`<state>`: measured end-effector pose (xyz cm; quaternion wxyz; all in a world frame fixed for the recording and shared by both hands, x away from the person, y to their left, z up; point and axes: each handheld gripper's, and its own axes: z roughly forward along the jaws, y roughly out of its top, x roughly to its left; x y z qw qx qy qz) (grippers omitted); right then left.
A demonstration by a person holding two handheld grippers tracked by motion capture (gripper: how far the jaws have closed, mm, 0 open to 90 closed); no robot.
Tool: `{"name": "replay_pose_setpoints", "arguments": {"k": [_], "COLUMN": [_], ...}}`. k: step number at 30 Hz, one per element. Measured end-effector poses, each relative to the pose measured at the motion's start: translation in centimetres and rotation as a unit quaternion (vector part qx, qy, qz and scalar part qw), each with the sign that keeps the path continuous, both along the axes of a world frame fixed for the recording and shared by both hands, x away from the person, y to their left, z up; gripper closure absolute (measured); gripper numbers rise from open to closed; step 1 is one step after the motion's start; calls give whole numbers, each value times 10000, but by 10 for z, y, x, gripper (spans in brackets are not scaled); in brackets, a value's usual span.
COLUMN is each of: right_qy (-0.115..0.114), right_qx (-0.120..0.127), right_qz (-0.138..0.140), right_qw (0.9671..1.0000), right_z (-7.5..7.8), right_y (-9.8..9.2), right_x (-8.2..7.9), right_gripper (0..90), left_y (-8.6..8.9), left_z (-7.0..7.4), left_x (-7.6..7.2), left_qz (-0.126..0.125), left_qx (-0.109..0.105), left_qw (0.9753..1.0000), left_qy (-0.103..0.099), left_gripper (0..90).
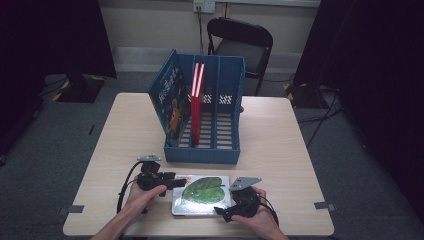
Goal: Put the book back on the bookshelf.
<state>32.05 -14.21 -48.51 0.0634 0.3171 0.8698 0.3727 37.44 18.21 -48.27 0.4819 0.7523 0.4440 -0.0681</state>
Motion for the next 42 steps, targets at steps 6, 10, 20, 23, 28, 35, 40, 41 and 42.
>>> {"name": "replay_pose_setpoints", "arguments": {"k": [6,10,20,23,28,35,40,41,42], "right_qy": [0,-48,-109,-93,-137,-214,-229,-200,-183], "right_qx": [12,-27,70,122,49,19,80,108,149], "right_qz": [12,81,4,-31,64,197,135,112,109], "right_qw": [10000,10000,9999,9999,9999,9996,9996,9997,9997], "right_z": [1,2,0,0,3,4,3,3,3], "right_y": [0,1,1,1,2,2,3,2,2], "right_x": [-1,-1,-3,-3,-4,-6,-7,-7,-6], "right_gripper": [93,93,88,87,86,86,85,83,82], "left_y": [0,0,6,6,5,4,7,7,8], "left_z": [3,2,4,6,6,11,10,10,10], "left_x": [2,4,1,1,2,3,-1,-3,-4], "left_qz": [38,35,121,179,158,213,180,150,99], "left_qx": [-74,-124,-398,-517,-570,-691,-817,-878,-864], "left_qw": [9999,9999,9991,9984,9982,9974,9963,9956,9958], "left_qy": [-57,-13,121,126,98,55,211,298,286], "left_gripper": [308,313,333,335,335,343,341,345,351]}}
